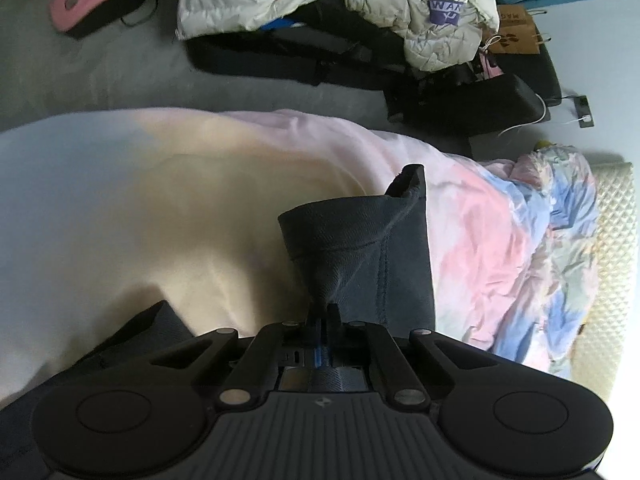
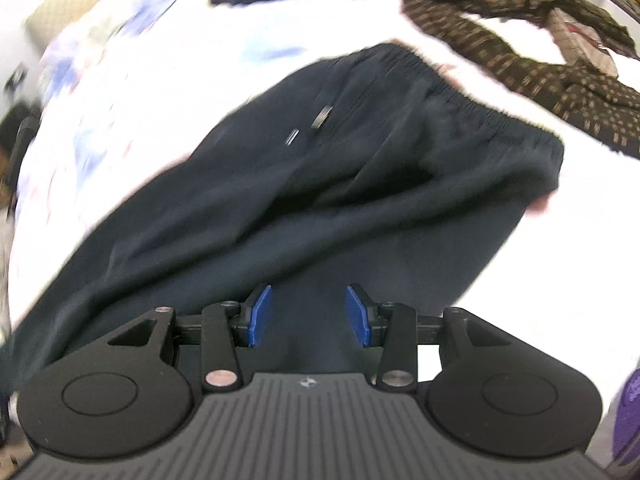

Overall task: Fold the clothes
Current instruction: 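Grasp the black pants' leg cuff with the left gripper and pull it straight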

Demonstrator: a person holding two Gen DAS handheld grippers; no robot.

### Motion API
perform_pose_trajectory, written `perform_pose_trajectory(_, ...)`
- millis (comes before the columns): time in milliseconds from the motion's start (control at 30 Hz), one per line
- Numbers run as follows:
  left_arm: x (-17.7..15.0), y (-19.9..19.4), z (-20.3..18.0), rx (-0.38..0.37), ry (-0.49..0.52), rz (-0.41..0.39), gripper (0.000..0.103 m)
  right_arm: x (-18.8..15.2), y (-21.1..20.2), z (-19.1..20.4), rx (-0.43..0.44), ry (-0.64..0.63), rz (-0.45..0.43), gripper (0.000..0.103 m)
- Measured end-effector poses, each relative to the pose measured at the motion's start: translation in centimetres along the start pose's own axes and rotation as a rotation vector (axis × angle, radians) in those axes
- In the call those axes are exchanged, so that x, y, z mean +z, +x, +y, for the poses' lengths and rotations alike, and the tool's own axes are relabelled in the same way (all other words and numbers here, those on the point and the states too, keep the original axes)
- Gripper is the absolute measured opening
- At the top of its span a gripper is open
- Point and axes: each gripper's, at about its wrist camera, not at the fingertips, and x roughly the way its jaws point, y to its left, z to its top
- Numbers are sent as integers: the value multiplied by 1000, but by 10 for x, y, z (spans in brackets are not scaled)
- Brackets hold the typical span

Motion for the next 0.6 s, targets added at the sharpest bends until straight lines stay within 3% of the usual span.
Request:
perform_pose_trajectory(133,-15,-4,-16,65,6,-56,2,56,30,-33,4,111,-34,49)
perform_pose_trajectory(267,-24,-6,-33,132,13,-117,2,106,73,-68,18,299,-59,62)
perform_pose_trajectory(400,-31,-9,-50,174,26,-162,2,136,125,-83,-43,369,-9,60)
perform_pose_trajectory(500,-32,-13,-59,187,30,-179,2,147,157,-87,-80,393,41,41)
perform_pose_trajectory(567,-30,-14,-63,189,26,-188,2,151,166,-86,-95,392,54,10)
perform_pose_trajectory(600,-29,-16,-65,188,26,-193,2,152,164,-85,-86,385,42,4)
